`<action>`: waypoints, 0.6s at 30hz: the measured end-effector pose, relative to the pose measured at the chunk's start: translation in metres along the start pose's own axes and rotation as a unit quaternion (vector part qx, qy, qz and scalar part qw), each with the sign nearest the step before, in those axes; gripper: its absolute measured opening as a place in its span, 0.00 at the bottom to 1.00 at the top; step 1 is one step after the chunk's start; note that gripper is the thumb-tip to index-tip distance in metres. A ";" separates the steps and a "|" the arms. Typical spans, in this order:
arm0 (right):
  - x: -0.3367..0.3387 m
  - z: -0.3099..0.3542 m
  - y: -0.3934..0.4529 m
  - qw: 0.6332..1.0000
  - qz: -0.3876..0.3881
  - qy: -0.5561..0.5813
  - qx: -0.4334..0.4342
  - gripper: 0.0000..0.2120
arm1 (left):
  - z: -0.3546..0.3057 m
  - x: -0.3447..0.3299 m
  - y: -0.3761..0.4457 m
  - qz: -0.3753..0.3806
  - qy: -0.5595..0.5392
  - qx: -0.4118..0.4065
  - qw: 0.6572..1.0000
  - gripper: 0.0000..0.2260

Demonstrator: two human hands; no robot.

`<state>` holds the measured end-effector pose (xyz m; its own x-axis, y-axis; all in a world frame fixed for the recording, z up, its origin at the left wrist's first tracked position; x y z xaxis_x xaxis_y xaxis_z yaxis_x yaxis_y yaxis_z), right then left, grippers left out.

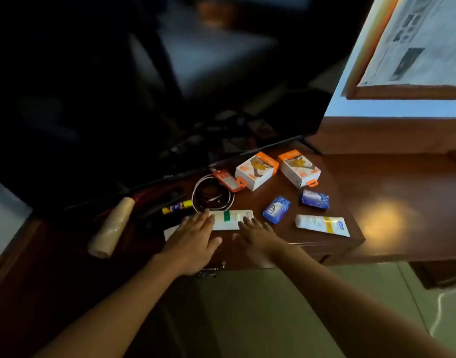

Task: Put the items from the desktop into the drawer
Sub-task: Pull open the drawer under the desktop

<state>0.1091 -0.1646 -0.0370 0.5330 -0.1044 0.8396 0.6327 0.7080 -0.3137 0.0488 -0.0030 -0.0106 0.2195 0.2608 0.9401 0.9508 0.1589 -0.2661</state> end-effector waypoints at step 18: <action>-0.067 -0.043 -0.020 0.995 -0.040 -0.096 0.007 0.32 | 0.002 -0.195 -0.009 0.114 0.094 0.031 0.989 0.33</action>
<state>0.0846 -0.2018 -0.1064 0.3630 -0.0263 0.9314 0.6604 0.7125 -0.2372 -0.0033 -0.0530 -0.1915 0.4689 0.1154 0.8757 0.8579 0.1766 -0.4826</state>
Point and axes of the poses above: each hand's wrist, its own y-axis towards the middle knuckle, its own x-axis out of the back of the hand, z = x × y, the point moved 5 cm from there along y, towards the middle knuckle, and after that the axes turned 13 degrees about x, right-handed, at the moved point
